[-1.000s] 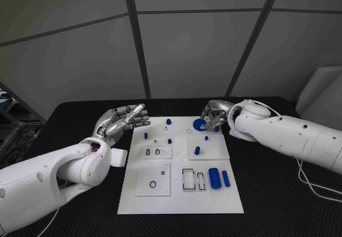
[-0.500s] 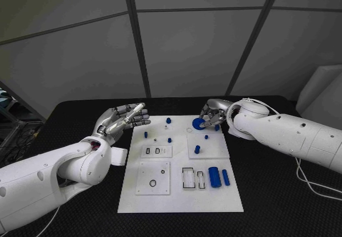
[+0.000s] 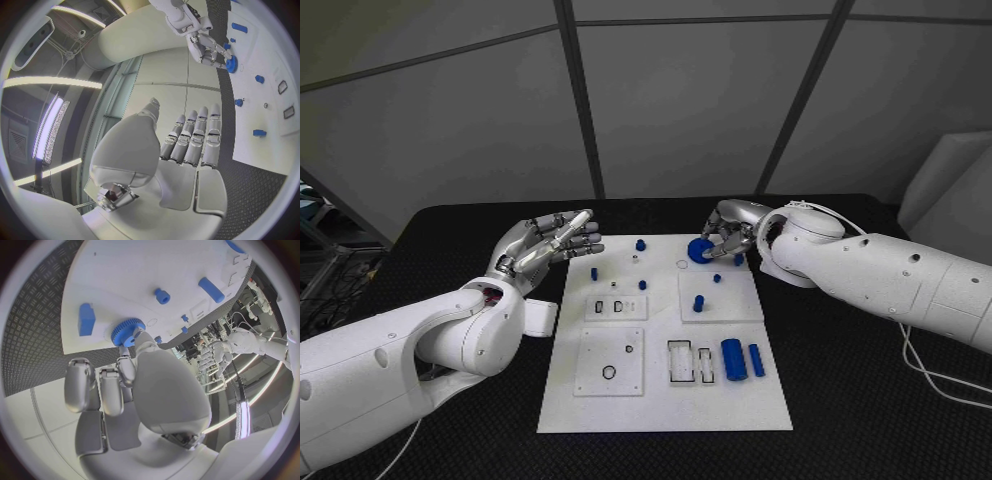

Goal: Assemble the parts on the task board

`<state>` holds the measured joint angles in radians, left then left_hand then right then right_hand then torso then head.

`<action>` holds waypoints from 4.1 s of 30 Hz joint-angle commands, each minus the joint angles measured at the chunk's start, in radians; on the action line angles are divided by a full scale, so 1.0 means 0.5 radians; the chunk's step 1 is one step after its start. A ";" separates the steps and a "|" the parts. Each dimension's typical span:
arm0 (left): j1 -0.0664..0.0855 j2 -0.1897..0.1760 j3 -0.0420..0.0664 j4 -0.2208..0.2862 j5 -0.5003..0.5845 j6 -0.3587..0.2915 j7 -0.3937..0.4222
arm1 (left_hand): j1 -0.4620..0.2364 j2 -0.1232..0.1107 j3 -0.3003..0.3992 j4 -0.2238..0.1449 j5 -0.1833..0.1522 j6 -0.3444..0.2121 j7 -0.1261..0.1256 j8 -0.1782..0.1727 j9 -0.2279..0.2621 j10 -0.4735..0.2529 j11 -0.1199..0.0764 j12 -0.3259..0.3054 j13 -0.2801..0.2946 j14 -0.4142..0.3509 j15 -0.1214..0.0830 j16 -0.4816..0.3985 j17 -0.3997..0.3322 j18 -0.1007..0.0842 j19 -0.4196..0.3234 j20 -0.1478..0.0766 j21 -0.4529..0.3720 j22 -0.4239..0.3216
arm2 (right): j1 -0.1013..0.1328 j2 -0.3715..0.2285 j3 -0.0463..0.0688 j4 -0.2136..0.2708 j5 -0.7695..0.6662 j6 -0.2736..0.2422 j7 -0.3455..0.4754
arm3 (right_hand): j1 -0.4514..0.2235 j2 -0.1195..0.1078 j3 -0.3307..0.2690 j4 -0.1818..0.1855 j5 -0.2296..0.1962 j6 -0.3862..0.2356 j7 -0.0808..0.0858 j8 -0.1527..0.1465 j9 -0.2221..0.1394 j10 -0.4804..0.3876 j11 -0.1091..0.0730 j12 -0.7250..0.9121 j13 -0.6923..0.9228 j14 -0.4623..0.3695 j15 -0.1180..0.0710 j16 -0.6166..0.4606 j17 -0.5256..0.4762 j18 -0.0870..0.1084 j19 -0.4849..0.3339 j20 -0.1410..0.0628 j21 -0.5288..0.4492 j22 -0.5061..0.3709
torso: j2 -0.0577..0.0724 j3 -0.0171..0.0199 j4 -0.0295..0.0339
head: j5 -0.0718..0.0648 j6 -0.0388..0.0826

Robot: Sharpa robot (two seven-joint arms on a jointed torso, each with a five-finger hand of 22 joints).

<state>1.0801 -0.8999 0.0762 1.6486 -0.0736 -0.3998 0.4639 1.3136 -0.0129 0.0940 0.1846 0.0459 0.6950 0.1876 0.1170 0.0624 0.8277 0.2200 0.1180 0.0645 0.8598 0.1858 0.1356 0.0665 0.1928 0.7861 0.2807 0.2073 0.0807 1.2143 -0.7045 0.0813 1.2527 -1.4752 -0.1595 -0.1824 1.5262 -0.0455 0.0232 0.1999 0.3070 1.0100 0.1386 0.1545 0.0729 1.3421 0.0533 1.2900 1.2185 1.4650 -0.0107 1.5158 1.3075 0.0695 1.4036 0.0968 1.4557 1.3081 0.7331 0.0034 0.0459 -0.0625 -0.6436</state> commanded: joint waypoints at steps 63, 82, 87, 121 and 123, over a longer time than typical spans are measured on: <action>0.005 -0.004 0.003 0.005 -0.015 0.042 0.001 | 0.023 0.007 -0.015 -0.005 0.001 0.005 0.134 -0.013 -0.001 -0.003 0.006 -0.019 -0.002 -0.011 0.003 -0.016 -0.001 -0.037 0.000 0.008 -0.012 -0.007 | -0.026 0.466 -0.088 -0.050 -0.362 -0.078 -0.111 | -0.038 -0.003 0.102 -0.006 -0.068 0.015 0.007 -0.032 -0.008 0.011 0.005 0.020 0.030 0.170 -0.009 0.024 0.319 -0.050 0.056 -0.002 0.041 0.128 | 0.000 0.0012 0.000 | 0.071 -0.017; 0.005 0.001 0.003 -0.001 -0.015 0.058 -0.015 | 0.024 0.008 -0.016 -0.007 0.001 0.001 0.134 -0.015 -0.002 -0.003 0.006 -0.021 -0.001 -0.011 0.004 -0.018 -0.001 -0.037 0.001 0.008 -0.014 -0.008 | -0.030 0.476 -0.089 -0.067 -0.362 -0.266 -0.190 | -0.155 -0.052 0.120 0.026 -0.154 -0.080 0.041 -0.096 -0.010 -0.044 0.038 -0.036 -0.022 0.173 0.021 0.033 0.339 -0.048 0.050 0.026 0.036 0.124 | 0.001 0.0037 -0.002 | 0.069 -0.008; 0.005 0.002 0.003 -0.003 -0.015 0.060 -0.017 | 0.024 0.008 -0.017 -0.007 0.001 0.001 0.134 -0.015 -0.002 -0.003 0.006 -0.022 -0.002 -0.012 0.004 -0.019 -0.001 -0.038 0.001 0.008 -0.014 -0.008 | -0.031 0.475 -0.089 -0.062 -0.355 -0.263 -0.183 | -0.162 -0.054 0.120 0.029 -0.158 -0.081 0.041 -0.096 -0.009 -0.044 0.038 -0.035 -0.022 0.173 0.021 0.033 0.340 -0.049 0.051 0.027 0.036 0.124 | 0.001 0.0033 -0.002 | 0.068 -0.011; 0.005 -0.002 0.003 -0.011 -0.015 0.071 -0.040 | 0.021 0.009 -0.025 -0.006 0.001 -0.008 0.133 -0.023 -0.003 -0.009 0.009 -0.032 -0.002 -0.023 0.007 -0.032 -0.002 -0.039 -0.001 0.009 -0.021 -0.013 | -0.039 0.376 -0.088 0.043 -0.212 -0.363 -0.088 | -0.245 -0.089 0.104 0.056 -0.182 -0.153 0.055 -0.132 -0.013 -0.052 0.052 -0.038 -0.022 0.173 0.033 0.035 0.345 -0.048 0.050 0.037 0.034 0.124 | 0.003 0.0040 -0.002 | 0.071 -0.008; 0.005 -0.003 0.003 -0.011 -0.015 0.071 -0.041 | 0.021 0.009 -0.025 -0.006 0.001 -0.008 0.133 -0.023 -0.003 -0.009 0.009 -0.032 -0.002 -0.023 0.007 -0.032 -0.002 -0.039 -0.001 0.009 -0.021 -0.013 | -0.039 0.372 -0.088 0.043 -0.169 -0.326 -0.071 | -0.292 -0.093 0.080 0.082 -0.135 -0.184 0.060 -0.152 -0.014 -0.048 0.058 -0.032 -0.015 0.174 0.039 0.037 0.349 -0.049 0.050 0.043 0.034 0.125 | 0.001 0.0032 -0.002 | 0.070 -0.005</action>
<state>1.0809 -0.9007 0.0765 1.6427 -0.0742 -0.3763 0.4421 1.3175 -0.0090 0.0855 0.1818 0.0459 0.6950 0.1876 0.1093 0.0625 0.8277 0.2199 0.1063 0.0645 0.8562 0.1893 0.1240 0.0665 0.1928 0.7861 0.2807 0.2035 0.0757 1.1927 -0.5200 0.0370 1.2695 -1.6095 -0.3221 -0.2475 1.3860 -0.0919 0.0632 0.2357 0.2354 0.9213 0.1685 0.0808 0.0676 1.3182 0.0733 1.2719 1.2101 1.4669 0.0054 1.5307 1.3074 0.0542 1.4313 0.1108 1.4745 1.3073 0.7336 0.0056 0.0449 -0.0271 -0.6471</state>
